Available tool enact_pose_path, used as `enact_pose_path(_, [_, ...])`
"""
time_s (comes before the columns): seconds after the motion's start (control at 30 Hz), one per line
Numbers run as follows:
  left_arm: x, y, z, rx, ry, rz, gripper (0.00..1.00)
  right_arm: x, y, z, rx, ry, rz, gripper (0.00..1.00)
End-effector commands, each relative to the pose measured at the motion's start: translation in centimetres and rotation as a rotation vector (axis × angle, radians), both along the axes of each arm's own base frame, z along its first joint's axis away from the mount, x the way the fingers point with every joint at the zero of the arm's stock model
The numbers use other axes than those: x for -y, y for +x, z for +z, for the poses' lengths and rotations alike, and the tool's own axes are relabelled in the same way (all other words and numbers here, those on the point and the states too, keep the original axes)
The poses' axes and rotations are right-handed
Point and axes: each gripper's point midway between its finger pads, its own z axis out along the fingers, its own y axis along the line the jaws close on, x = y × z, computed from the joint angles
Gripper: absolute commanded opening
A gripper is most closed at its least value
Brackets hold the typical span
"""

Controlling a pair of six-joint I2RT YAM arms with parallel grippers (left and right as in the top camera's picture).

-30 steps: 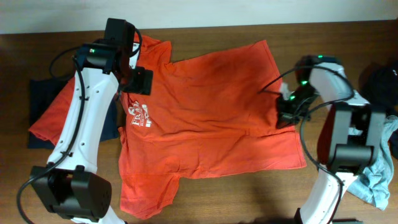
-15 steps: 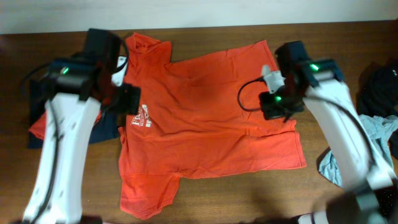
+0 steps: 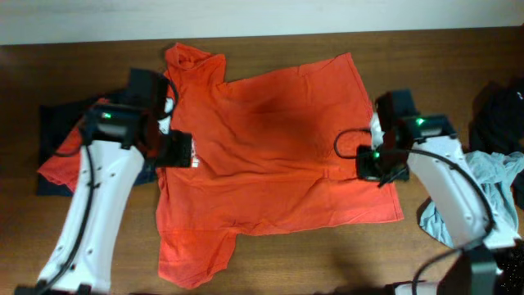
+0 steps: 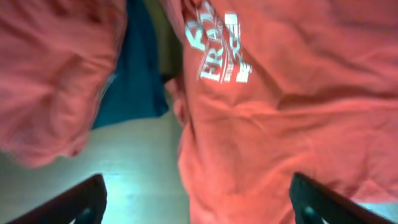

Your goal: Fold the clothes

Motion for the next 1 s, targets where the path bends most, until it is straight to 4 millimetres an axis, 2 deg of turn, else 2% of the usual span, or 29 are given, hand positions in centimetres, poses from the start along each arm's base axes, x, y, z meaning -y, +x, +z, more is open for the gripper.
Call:
enact_pose_path(0.0, [0.4,-0.7,-2.7,-0.043,-0.044,0.018,0.94,0.2,-0.8,-2.9,-0.035,0.066,-0.087,0.04])
enact_pose_path(0.1, [0.6,-0.5,-3.1,-0.039,-0.049,0.016,0.95,0.6,-0.6,-4.7,-0.013,0.085,-0.114,0.04])
enact_pose_path(0.43, [0.6,-0.3,-3.1,-0.028,-0.05,0.015,0.97,1.5,-2.1,-9.9,-0.011,0.085,-0.226,0.04])
enact_pose_path(0.53, [0.6,-0.2,-3.1,-0.027,-0.05,0.013,0.97,1.5,-2.9,-10.4,-0.053,0.082,-0.25,0.04])
enact_pose_path(0.63, [0.6,-0.2,-3.1,-0.028,-0.05,0.012,0.97,1.9,-5.0,-10.8,-0.154,0.048,-0.371,0.04])
enact_pose_path(0.87, [0.6,-0.2,-3.1,-0.028,-0.05,0.012,0.98,3.4,-8.8,-10.5,-0.31,-0.057,-0.55,0.04])
enact_pose_path(0.97, [0.6,-0.3,-3.1,-0.028,-0.05,0.012,0.98,4.0,-9.8,-10.4,-0.35,-0.061,-0.6,0.04])
